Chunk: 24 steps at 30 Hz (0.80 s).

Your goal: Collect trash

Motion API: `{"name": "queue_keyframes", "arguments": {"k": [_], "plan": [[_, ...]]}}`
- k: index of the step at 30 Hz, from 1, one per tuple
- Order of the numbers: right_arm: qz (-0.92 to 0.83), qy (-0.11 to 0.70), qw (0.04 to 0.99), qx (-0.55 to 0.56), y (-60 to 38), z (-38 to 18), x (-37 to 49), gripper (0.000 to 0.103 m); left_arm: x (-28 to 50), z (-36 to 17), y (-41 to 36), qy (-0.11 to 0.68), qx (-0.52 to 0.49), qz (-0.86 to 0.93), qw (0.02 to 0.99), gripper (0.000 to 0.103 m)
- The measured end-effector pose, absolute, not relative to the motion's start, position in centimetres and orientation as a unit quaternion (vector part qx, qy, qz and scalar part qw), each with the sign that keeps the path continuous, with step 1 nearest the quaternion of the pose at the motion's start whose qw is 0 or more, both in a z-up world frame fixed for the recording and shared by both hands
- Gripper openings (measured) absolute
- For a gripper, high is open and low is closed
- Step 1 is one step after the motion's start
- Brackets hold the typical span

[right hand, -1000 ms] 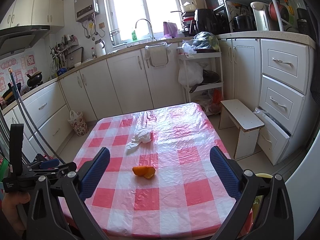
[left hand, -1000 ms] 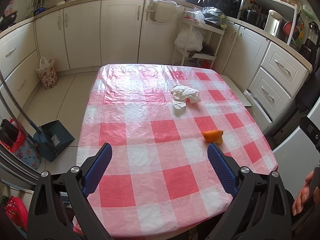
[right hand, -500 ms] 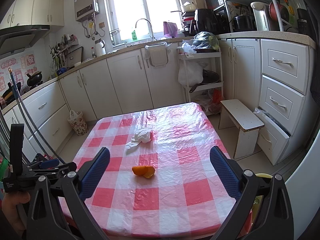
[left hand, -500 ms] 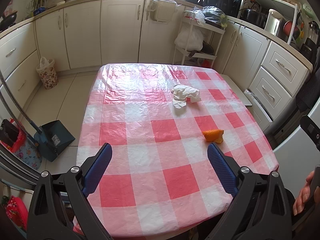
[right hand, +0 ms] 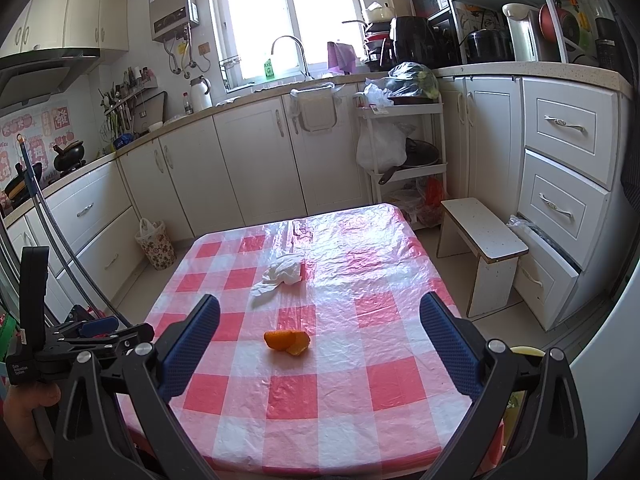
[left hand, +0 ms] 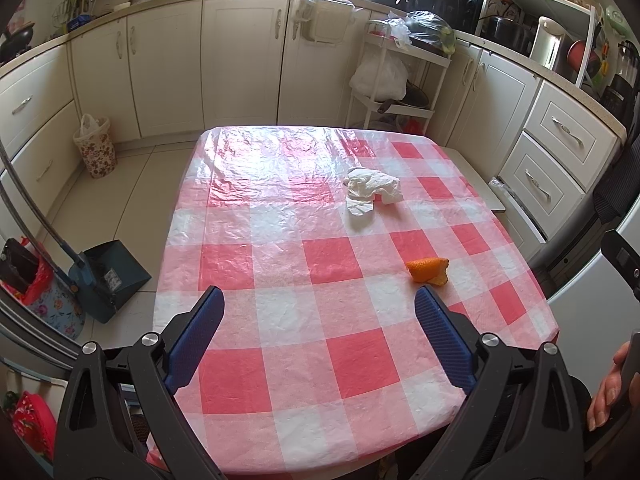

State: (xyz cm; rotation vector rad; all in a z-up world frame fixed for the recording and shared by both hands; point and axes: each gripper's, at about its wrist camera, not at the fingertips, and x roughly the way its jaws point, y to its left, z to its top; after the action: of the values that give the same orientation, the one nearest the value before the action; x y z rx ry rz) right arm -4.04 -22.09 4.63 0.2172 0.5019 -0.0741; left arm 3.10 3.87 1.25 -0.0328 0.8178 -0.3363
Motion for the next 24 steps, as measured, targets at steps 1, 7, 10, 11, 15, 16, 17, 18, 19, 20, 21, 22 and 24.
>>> {"name": "queue_keyframes", "arguments": {"k": [1, 7, 10, 11, 15, 16, 17, 18, 19, 20, 21, 22, 24], "plan": [[-0.037, 0.248, 0.962, 0.107, -22.08, 4.64, -4.01, 0.096, 3.09, 1.24, 3.89, 0.396, -0.016, -0.163, 0.904, 0.093], [-0.035, 0.251, 0.961, 0.105, -22.25, 4.27, -3.95, 0.096, 3.10, 1.28, 3.89, 0.396, -0.016, -0.162, 0.904, 0.093], [-0.035, 0.252, 0.961, 0.105, -22.26, 4.28, -3.93, 0.096, 3.13, 1.30, 3.82, 0.396, -0.016, -0.162, 0.904, 0.093], [-0.035, 0.252, 0.961, 0.105, -22.29, 4.24, -4.01, 0.096, 3.09, 1.30, 3.92, 0.396, -0.016, -0.162, 0.904, 0.093], [-0.035, 0.252, 0.961, 0.105, -22.28, 4.29, -3.95, 0.096, 3.08, 1.27, 4.09, 0.396, -0.016, -0.162, 0.904, 0.093], [-0.035, 0.252, 0.961, 0.105, -22.30, 4.28, -3.98, 0.096, 3.12, 1.29, 4.00, 0.396, -0.016, -0.162, 0.904, 0.093], [-0.035, 0.252, 0.961, 0.105, -22.27, 4.31, -3.94, 0.096, 3.14, 1.29, 3.95, 0.396, -0.016, -0.162, 0.904, 0.093], [-0.035, 0.252, 0.961, 0.105, -22.29, 4.30, -3.96, 0.096, 3.13, 1.30, 4.00, 0.396, -0.016, -0.162, 0.904, 0.093], [-0.035, 0.252, 0.961, 0.105, -22.28, 4.31, -3.93, 0.096, 3.11, 1.30, 4.05, 0.396, -0.016, -0.162, 0.904, 0.093], [-0.035, 0.252, 0.961, 0.105, -22.27, 4.32, -3.92, 0.096, 3.15, 1.31, 3.96, 0.396, -0.016, -0.162, 0.904, 0.093], [-0.035, 0.252, 0.961, 0.105, -22.27, 4.32, -3.93, 0.096, 3.14, 1.31, 4.01, 0.396, -0.016, -0.162, 0.904, 0.093], [-0.035, 0.252, 0.961, 0.105, -22.29, 4.30, -3.98, 0.096, 3.13, 1.32, 4.05, 0.396, -0.016, -0.162, 0.904, 0.093], [-0.035, 0.252, 0.961, 0.105, -22.29, 4.32, -3.95, 0.096, 3.16, 1.33, 4.02, 0.396, -0.016, -0.162, 0.904, 0.093]]}}
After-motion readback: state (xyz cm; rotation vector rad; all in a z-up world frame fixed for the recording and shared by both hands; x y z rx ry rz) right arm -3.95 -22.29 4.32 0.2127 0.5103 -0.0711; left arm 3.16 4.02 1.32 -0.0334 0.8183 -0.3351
